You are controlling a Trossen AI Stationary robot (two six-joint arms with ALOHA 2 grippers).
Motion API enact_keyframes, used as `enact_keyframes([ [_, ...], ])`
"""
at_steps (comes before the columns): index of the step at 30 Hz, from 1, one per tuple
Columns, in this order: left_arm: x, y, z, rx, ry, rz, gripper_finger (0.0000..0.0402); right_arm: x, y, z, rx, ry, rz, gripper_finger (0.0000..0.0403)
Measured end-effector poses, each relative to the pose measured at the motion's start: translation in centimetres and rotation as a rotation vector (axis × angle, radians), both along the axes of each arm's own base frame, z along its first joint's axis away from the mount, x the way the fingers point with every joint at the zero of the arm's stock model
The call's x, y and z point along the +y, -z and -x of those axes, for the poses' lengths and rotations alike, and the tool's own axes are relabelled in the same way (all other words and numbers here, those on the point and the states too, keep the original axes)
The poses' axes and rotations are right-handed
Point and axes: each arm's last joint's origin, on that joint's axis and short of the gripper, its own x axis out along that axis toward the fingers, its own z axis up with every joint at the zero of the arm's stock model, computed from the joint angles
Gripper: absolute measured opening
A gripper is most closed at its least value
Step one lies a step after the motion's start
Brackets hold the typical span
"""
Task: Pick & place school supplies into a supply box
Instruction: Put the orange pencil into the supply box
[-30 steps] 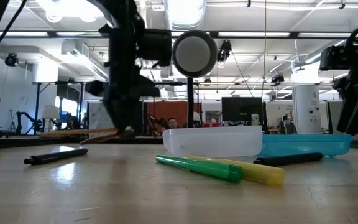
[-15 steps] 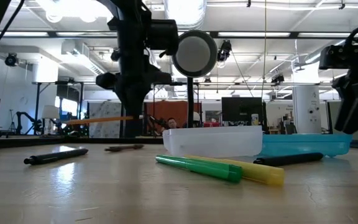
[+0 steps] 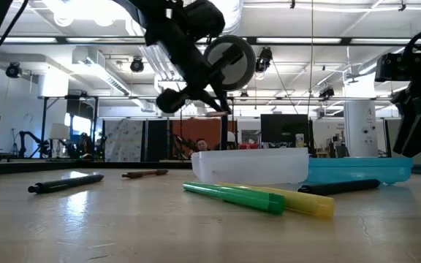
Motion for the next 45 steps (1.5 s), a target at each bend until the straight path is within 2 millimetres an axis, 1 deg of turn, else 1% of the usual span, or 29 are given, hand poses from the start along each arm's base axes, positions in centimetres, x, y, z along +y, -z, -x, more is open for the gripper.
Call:
enact_keyframes([
  [2, 0.0, 0.2, -0.3, -0.015, -0.014, 0.011, 0.0003, 0.0, 0.0, 0.0, -0.001, 0.002, -0.001, 0.0192],
  [10, 0.1, 2.5, -1.5, 0.007, -0.006, 0.042, 0.0003, 0.0, 0.0, 0.0, 0.0, 0.003, -0.001, 0.0192],
  [13, -0.4, 3.2, -1.8, 0.02, 0.005, 0.046, 0.0003, 0.0, 0.0, 0.0, 0.0, 0.003, 0.0, 0.0192],
  [19, -1.6, 3.7, -2.8, 0.004, 0.036, 0.033, 0.0003, 0.0, 0.0, 0.0, 0.002, 0.002, 0.001, 0.0192],
  [22, -2.0, 4.5, -3.5, 0.021, 0.057, 0.009, 0.0003, 0.0, 0.1, 0.0, 0.002, 0.0, 0.001, 0.0192],
  [27, -2.2, 5.4, -4.8, 0.036, 0.097, -0.016, 0.0003, 0.0, 0.1, 0.1, 0.003, 0.002, 0.001, 0.0192],
  [30, -2.1, 5.7, -5.6, 0.048, 0.119, -0.028, 0.0006, 0.0, 0.1, 0.1, 0.003, 0.002, 0.001, 0.0192],
  [33, -2.0, 5.8, -6.0, 0.088, 0.149, -0.03, 0.0018, 0.0, 0.1, 0.1, 0.003, 0.003, 0.0, 0.0192],
  [37, -2.1, 6.3, -5.9, 0.18, 0.159, -0.011, 0.0036, 0.0, 0.1, 0.1, 0.003, 0.002, 0.0, 0.0192],
  [39, -2.1, 6.4, -5.8, 0.191, 0.157, -0.007, 0.0044, 0.0, 0.1, 0.1, 0.003, 0.002, 0.0, 0.0192],
  [44, -2.1, 5.5, -5.8, 0.164, 0.152, -0.025, 0.0059, -0.1, 0.3, 0.2, 0.008, 0.002, 0.004, 0.0192],
  [45, -2.0, 5.0, -5.6, 0.156, 0.148, -0.032, 0.0062, -0.1, 0.3, 0.2, 0.009, 0.002, 0.004, 0.0192],
])
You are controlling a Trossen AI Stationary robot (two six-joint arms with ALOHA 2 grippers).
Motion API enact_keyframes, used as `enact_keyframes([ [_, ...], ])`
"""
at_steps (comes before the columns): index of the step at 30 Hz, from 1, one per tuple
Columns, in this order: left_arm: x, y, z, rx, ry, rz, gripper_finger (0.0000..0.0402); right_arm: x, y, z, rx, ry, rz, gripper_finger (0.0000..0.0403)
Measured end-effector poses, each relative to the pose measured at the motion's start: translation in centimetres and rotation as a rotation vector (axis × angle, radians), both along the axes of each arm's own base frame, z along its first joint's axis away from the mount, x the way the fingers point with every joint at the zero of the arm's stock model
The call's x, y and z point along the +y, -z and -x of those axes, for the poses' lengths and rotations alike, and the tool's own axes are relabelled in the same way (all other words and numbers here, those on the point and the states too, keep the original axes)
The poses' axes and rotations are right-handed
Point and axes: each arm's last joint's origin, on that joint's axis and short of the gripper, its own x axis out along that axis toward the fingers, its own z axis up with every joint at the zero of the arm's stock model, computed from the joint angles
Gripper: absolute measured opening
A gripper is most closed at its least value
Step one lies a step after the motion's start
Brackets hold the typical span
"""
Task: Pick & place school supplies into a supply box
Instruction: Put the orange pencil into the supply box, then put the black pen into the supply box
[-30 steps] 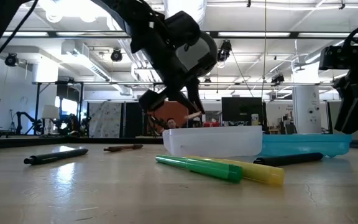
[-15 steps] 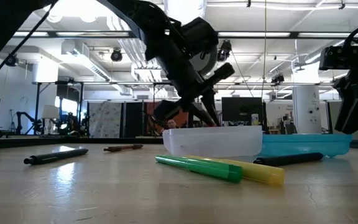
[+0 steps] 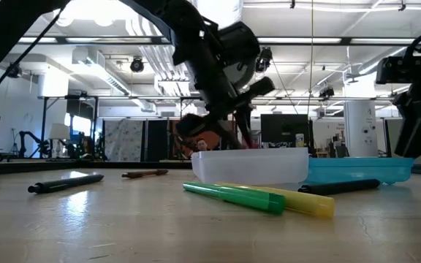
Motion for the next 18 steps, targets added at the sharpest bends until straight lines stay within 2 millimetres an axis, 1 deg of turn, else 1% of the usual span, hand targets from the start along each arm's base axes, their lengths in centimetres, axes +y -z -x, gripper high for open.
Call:
enact_keyframes([
  [2, 0.1, -0.9, 0.3, -0.015, 0.009, -0.023, 0.0067, 0.0, 0.0, 0.0, 0.003, 0.0, 0.002, 0.0192],
  [5, 0.0, -2.8, 1.1, -0.028, 0.063, -0.067, 0.0068, 0.0, 0.0, 0.0, 0.003, -0.002, 0.002, 0.0192],
  [7, 0.0, -3.9, 2.1, 0.009, 0.061, -0.092, 0.0068, 0.0, 0.0, 0.0, 0.003, -0.005, 0.003, 0.0192],
  [9, 0.0, -4.4, 3.6, 0.107, 0.035, -0.132, 0.0068, 0.0, 0.0, 0.0, 0.004, -0.006, 0.004, 0.0192],
  [11, -0.1, -4.2, 5.4, 0.232, 0.005, -0.163, 0.0068, -0.1, 0.1, 0.1, 0.007, -0.007, 0.006, 0.0192],
  [14, -0.3, -2.7, 7.5, 0.397, -0.008, -0.15, 0.0068, -0.1, 0.2, 0.1, 0.009, -0.007, 0.009, 0.0192],
  [18, -0.6, -0.8, 8.7, 0.487, 0.029, -0.159, 0.0068, -0.2, 0.3, 0.2, 0.008, -0.007, 0.023, 0.0192],
])
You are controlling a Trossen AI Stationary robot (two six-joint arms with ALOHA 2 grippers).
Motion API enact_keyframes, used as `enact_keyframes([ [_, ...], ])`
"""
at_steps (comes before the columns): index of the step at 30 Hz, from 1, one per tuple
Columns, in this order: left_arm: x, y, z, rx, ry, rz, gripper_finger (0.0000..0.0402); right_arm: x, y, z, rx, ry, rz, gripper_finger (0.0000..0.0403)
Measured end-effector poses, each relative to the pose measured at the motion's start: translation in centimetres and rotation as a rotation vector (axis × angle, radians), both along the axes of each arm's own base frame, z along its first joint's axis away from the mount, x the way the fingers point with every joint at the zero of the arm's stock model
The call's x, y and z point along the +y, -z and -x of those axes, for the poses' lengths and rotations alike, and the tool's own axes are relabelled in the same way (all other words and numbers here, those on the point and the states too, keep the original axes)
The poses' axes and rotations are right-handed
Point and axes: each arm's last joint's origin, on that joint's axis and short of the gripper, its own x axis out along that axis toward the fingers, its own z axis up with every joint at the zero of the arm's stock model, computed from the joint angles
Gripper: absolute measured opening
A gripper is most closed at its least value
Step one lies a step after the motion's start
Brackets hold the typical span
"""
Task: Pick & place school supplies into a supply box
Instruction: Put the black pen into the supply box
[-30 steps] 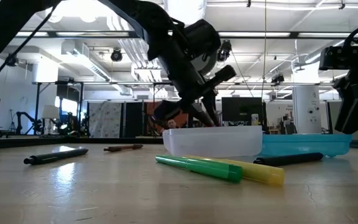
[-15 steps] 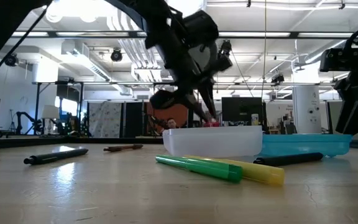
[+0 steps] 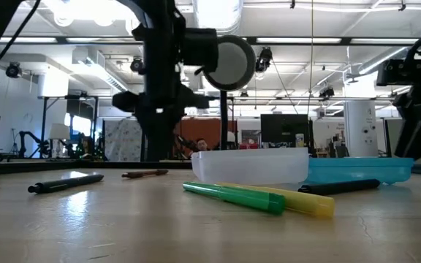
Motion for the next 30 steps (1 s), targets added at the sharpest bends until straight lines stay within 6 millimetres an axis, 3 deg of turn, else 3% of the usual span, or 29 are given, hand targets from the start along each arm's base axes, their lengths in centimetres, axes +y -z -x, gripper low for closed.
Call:
enact_keyframes([
  [6, 0.1, 2.5, 0.9, 0.053, 0.001, -0.009, 0.0078, 0.0, 0.0, 0.0, -0.009, 0.013, 0.003, 0.0192],
  [13, 0.3, 4.0, 1.5, 0.048, 0.011, 0.011, 0.0116, 0.0, 0.0, 0.0, -0.012, 0.016, 0.002, 0.0192],
  [19, 0.3, 4.7, 2.0, 0.056, 0.01, 0.023, 0.0121, 0.0, 0.0, 0.0, -0.013, 0.019, 0.001, 0.0192],
  [22, 0.3, 4.7, 1.9, 0.048, 0.031, 0.033, 0.0107, 0.0, 0.0, 0.0, -0.013, 0.019, 0.001, 0.0192],
  [27, 0.7, 4.8, 1.8, 0.022, 0.021, 0.061, 0.0029, 0.0, 0.0, 0.0, -0.013, 0.018, 0.001, 0.0192],
  [30, 1.0, 4.8, 1.9, 0.011, -0.006, 0.077, 0.0015, 0.0, 0.0, 0.0, -0.013, 0.019, 0.002, 0.0192],
])
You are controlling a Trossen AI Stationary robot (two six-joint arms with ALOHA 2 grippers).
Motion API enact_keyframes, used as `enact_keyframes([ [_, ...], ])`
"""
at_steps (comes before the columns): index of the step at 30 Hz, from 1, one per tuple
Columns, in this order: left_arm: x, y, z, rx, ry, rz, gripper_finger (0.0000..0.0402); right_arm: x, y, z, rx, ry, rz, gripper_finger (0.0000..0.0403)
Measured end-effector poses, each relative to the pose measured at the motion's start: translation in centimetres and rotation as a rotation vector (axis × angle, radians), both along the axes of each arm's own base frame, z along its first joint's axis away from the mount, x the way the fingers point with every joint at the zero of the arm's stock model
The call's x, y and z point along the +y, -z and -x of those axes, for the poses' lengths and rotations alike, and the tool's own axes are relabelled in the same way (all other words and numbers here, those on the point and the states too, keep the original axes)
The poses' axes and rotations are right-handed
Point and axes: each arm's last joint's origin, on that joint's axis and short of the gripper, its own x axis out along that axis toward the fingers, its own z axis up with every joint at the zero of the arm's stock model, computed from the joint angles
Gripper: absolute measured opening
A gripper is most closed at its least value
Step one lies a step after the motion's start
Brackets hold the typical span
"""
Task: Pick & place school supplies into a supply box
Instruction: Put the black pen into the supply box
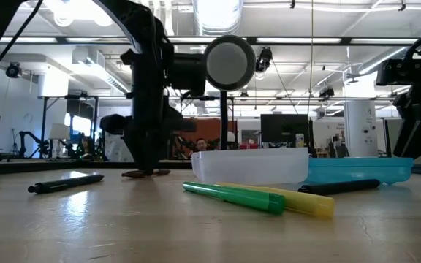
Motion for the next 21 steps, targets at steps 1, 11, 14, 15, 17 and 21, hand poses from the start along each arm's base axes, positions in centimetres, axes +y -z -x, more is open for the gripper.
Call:
enact_keyframes([
  [1, 0.1, 0.0, 0.0, -0.007, -0.013, 0.009, 0.0014, 0.0, 0.0, 0.0, -0.001, 0.001, -0.001, 0.0192],
  [11, 0.7, -5.0, 0.3, -0.244, -0.171, 0.051, 0.0004, -0.1, 0.0, 0.0, -0.061, 0.149, -0.043, 0.0192],
  [14, 0.6, -6.9, 1.1, -0.3, -0.201, 0.043, 0.0003, -0.2, -0.1, 0.0, -0.081, 0.17, -0.031, 0.0192],
  [15, 0.6, -7.4, 1.3, -0.316, -0.214, 0.042, 0.0003, -0.2, -0.1, 0.0, -0.087, 0.173, -0.026, 0.0192],
  [17, 0.5, -8.1, 1.6, -0.344, -0.245, 0.045, 0.0003, -0.3, 0.0, 0.0, -0.085, 0.172, -0.018, 0.0192],
  [21, 0.3, -9.7, 0.9, -0.512, -0.322, 0.066, 0.0004, -0.5, 0.0, -0.1, -0.079, 0.173, -0.007, 0.0192],
])
